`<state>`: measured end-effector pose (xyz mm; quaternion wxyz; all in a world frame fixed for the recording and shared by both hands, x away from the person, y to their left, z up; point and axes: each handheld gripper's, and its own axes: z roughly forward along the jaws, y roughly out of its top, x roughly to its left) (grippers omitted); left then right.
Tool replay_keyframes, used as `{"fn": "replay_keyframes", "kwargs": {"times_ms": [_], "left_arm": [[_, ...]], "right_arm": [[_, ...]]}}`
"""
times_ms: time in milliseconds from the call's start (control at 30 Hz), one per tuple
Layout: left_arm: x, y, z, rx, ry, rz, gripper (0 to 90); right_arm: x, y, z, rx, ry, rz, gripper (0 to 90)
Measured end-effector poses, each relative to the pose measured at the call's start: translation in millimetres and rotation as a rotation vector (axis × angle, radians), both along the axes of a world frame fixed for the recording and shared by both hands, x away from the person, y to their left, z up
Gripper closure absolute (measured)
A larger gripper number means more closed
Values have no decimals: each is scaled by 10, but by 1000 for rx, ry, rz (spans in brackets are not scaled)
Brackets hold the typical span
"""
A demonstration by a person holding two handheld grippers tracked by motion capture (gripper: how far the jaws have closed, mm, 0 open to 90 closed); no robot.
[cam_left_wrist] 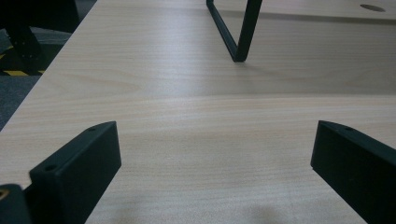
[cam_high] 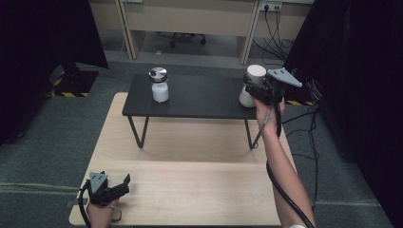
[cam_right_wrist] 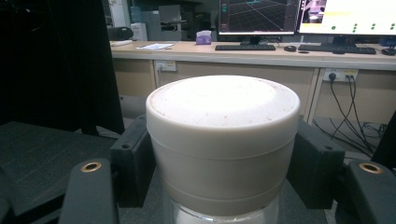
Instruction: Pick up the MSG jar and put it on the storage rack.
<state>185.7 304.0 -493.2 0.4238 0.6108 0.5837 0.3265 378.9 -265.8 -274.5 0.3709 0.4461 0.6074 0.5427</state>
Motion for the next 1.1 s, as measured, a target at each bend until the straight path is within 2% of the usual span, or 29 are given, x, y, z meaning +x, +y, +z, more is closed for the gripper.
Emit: {"fn": "replay_keyframes", "kwargs": {"times_ms": [767,900,1100], "left_arm": [[-3,8,-5,-3,-3,-5,11],[-4,7,-3,-1,-3,-5,11],[-13,6,-10,-3,-8,-4,11]], "right_arm": [[-3,-24,-24,11,-3,3,330],[44,-42,-15,18,11,26,239],[54,56,-17,-2,4,-7,28]]}}
